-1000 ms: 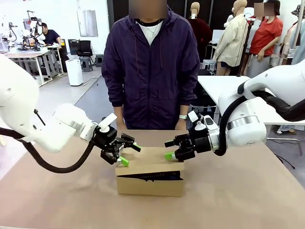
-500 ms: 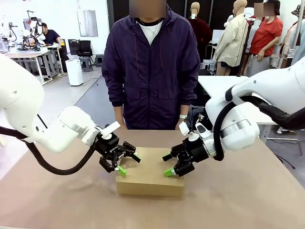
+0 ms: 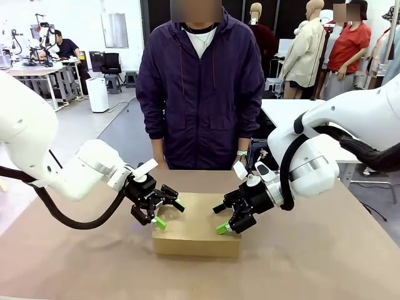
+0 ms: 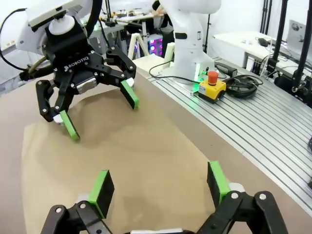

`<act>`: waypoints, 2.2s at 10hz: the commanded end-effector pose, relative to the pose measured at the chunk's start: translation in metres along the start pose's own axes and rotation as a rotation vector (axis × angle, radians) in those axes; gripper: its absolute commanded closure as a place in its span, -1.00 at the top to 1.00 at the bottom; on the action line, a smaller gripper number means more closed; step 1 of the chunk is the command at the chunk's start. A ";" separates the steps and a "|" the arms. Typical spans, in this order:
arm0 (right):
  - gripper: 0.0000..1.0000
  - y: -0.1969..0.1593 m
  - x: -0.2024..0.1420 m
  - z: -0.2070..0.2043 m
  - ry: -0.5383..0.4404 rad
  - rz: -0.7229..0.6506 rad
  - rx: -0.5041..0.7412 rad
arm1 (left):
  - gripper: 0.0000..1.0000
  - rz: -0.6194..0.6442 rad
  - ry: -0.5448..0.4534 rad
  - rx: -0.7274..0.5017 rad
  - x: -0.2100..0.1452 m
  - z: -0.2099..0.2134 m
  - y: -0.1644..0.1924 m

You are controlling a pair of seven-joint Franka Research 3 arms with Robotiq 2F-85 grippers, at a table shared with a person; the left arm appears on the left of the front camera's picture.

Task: Pack the items into the box.
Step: Close the Mailer Box.

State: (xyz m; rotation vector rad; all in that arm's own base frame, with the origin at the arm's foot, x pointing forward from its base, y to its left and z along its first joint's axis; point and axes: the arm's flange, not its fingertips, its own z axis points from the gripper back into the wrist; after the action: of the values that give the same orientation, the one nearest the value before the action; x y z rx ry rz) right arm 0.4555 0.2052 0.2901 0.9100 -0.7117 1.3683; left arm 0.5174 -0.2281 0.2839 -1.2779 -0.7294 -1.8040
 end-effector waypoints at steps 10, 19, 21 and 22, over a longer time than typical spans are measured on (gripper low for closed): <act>1.00 0.020 0.018 0.146 -0.517 -0.899 -0.107 | 1.00 0.556 -0.720 0.555 0.069 0.101 -0.096; 1.00 0.039 -0.082 0.294 -0.885 -1.214 -0.180 | 1.00 1.066 -0.765 0.593 0.028 0.237 -0.216; 1.00 0.039 -0.082 0.294 -0.885 -1.214 -0.180 | 1.00 1.066 -0.765 0.593 0.028 0.237 -0.216; 1.00 0.039 -0.082 0.294 -0.885 -1.214 -0.180 | 1.00 1.066 -0.765 0.593 0.028 0.237 -0.216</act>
State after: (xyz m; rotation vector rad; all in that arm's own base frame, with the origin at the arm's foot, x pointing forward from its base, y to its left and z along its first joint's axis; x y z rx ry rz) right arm 0.4349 -0.0928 0.3629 1.4445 -0.7064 -0.2124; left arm 0.4458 0.0693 0.3816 -1.4994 -0.6835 -0.1864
